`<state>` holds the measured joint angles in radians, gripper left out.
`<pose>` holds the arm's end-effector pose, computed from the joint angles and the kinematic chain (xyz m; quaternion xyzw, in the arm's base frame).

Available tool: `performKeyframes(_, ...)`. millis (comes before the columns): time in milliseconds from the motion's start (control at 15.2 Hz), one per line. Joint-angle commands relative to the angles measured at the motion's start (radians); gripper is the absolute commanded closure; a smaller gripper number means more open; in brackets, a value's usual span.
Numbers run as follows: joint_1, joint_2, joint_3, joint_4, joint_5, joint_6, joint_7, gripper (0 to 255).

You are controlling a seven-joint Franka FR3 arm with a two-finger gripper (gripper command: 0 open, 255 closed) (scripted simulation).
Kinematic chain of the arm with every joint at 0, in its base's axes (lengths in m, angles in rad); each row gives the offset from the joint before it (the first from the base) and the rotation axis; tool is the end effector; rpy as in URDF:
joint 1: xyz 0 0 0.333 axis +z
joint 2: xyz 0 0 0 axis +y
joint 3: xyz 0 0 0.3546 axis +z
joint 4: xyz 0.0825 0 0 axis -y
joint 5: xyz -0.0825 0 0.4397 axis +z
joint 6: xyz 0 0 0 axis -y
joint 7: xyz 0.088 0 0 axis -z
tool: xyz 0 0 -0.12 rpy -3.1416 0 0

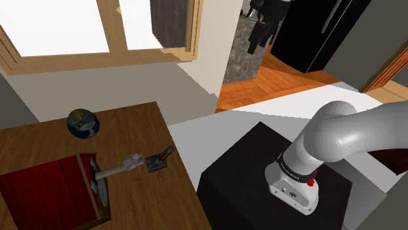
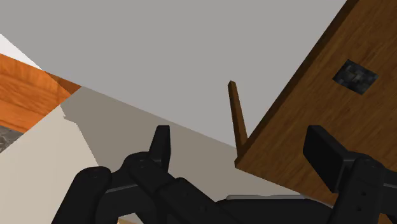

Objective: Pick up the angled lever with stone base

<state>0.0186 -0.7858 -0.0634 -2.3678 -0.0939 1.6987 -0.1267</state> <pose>0.3490 -0.0317 0.6100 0.9967 0.0521 0.0558 0.0288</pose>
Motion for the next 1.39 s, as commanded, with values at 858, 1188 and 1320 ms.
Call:
performKeyframes(858,0.151,0.297,0.047,-0.093,0.055,0.345,-0.127,0)
performKeyframes(1188,0.206,0.436,0.073,-0.093,0.075,0.467,-0.179,0)
performKeyframes(1320,0.226,0.494,0.085,-0.088,0.083,0.513,-0.200,0)
